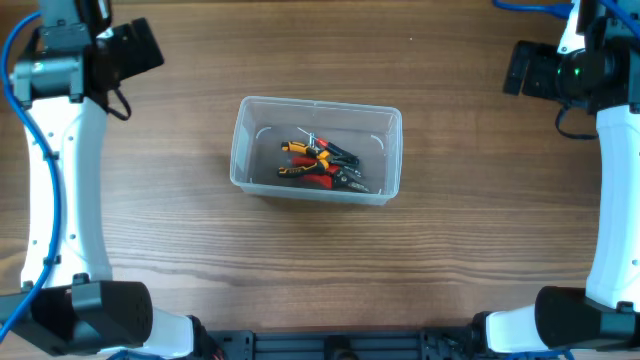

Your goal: Pack container

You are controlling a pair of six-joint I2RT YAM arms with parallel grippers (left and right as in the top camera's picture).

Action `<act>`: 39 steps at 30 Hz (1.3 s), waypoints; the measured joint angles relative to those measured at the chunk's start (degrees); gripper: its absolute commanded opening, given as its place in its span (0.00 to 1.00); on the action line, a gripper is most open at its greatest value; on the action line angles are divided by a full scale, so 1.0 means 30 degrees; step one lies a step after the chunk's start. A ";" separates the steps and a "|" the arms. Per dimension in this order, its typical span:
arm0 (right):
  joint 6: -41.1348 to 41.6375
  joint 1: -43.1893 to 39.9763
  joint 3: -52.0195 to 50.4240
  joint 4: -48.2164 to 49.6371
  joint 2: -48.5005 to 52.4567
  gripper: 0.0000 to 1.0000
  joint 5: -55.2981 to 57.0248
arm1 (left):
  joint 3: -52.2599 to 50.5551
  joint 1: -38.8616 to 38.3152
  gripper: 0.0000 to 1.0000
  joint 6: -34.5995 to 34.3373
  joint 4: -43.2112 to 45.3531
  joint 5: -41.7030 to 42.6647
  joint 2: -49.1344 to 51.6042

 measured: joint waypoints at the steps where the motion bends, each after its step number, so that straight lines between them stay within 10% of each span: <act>1: 0.0000 0.0000 0.0000 0.0000 0.0000 1.00 0.0000 | 0.0000 0.0168 1.00 -0.0102 -0.0007 0.0022 0.0000; 11: 0.0000 0.0153 -0.0058 0.0007 -0.1100 1.00 0.0000 | 0.0000 0.0335 1.00 -0.0379 -0.0015 0.0168 0.0000; 22: 0.0000 0.0918 -0.0896 0.0131 -1.2327 1.00 0.0007 | 0.0000 0.0335 1.00 -0.0386 -0.0022 0.0240 0.0000; 27: -0.0270 0.0918 -0.6309 0.3082 -1.6313 1.00 0.0692 | 0.0000 0.0335 1.00 -0.0386 -0.0044 0.0299 0.0000; 39: -0.0423 0.0918 -2.8108 2.3285 -2.5580 1.00 -0.3840 | 0.0000 0.0335 1.00 -0.0452 -0.0073 0.0372 0.0000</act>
